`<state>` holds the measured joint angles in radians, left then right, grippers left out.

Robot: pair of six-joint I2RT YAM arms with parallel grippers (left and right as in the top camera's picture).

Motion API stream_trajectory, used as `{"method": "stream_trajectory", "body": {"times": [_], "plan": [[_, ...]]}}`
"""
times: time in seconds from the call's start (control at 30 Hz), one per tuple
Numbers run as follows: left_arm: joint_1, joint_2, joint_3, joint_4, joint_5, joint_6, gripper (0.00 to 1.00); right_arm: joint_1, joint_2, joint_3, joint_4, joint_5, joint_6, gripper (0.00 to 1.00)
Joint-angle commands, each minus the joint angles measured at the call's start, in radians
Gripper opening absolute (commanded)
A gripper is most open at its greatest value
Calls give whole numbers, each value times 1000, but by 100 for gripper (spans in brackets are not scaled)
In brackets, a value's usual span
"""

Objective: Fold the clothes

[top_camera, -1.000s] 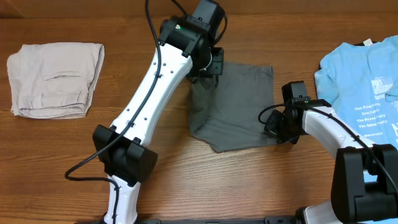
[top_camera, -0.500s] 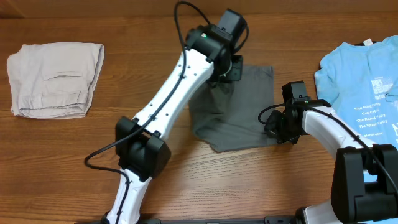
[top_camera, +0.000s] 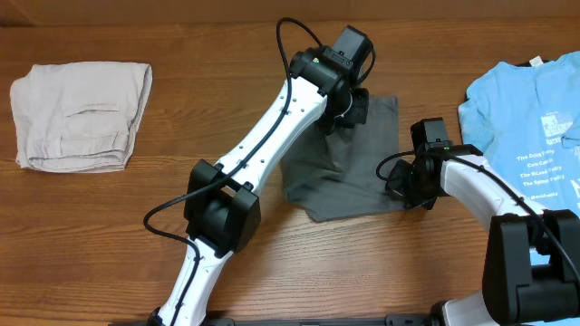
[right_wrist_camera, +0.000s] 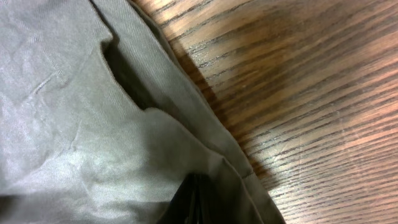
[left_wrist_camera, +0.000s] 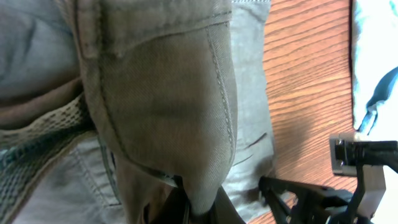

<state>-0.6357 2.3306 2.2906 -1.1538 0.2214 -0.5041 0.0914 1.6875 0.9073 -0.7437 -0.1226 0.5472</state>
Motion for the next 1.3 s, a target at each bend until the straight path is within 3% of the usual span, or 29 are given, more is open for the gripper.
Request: {"method": "stream_trajectory", "body": {"times": [0.0,0.23,0.3,0.4,0.47,0.6,0.77,0.83,0.93,1.07,1.27], "plan": [[-18,15,-6,27,55,-29,6,3,24,-45,-9,-10,6,5],[-36,15,-6,53,85,-32,9,3,24,-45,-8,-10,6,5],[-42,15,-6,61,101,-31,16,3,24,-45,-9,-10,6,5],[-45,15,-6,85,103,-27,42,3,24,-44,-18,-10,6,8],[-43,14,-3,100,102,-16,56,2,23,-40,-24,-10,6,4],[-16,14,44,100,113,11,63,-28,-13,52,-117,-21,2,4],[21,14,110,50,116,29,63,-53,-97,235,-320,-37,-56,5],[29,14,109,39,97,41,57,-52,-138,286,-374,-44,-78,5],[26,15,101,27,34,45,48,-51,-163,292,-367,-90,-85,5],[6,21,100,5,-76,55,48,-50,-137,289,-300,-119,-111,4],[2,32,100,-56,-98,55,47,-32,-70,288,-222,-193,-163,4]]}}
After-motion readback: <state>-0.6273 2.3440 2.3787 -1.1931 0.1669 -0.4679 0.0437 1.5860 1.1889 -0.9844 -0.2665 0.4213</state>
